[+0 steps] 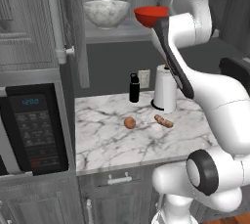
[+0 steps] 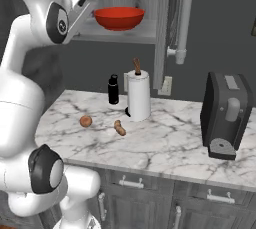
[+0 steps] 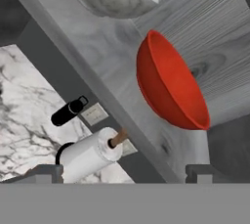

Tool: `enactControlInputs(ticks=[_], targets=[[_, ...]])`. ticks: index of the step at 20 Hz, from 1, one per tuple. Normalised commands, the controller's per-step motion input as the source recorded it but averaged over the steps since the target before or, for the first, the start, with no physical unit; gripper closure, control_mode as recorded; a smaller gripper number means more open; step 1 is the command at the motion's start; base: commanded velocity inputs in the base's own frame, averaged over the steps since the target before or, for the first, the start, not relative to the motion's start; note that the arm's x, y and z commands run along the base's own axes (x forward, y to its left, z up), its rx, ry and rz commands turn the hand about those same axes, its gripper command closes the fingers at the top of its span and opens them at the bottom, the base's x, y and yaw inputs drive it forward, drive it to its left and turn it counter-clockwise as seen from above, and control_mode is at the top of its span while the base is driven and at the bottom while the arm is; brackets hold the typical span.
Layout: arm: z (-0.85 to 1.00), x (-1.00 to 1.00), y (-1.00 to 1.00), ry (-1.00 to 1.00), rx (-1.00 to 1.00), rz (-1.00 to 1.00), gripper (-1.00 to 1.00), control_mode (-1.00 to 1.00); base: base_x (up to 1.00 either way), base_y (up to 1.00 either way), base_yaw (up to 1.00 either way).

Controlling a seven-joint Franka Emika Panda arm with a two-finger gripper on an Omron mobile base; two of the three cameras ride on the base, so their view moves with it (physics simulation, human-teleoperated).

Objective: Pick both bowls and place them on the counter. Then place the onion in one bowl and place the potato in the other bowl.

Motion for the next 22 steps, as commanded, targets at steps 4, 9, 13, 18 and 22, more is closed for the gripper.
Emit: enactControlInputs(ticks=[4,9,13,18,22], targets=[[0.0,0.37,-0.02,0.0,0.0,0.01,-1.0,-1.0,0.0,0.0,0.0],[0.01,0.42,0.0,0.0,0.0,0.0,-1.0,-1.0,0.0,0.0,0.0],[0.0,0.4,0.0,0.0,-0.01,0.0,-1.0,-1.0,0.0,0.0,0.0],[0.0,0.42,-0.01,0.02,0.0,0.01,-1.0,-1.0,0.0,0.0,0.0],[0.0,0.46,-0.03,0.06,0.0,0.02,-1.0,-1.0,0.0,0.0,0.0]])
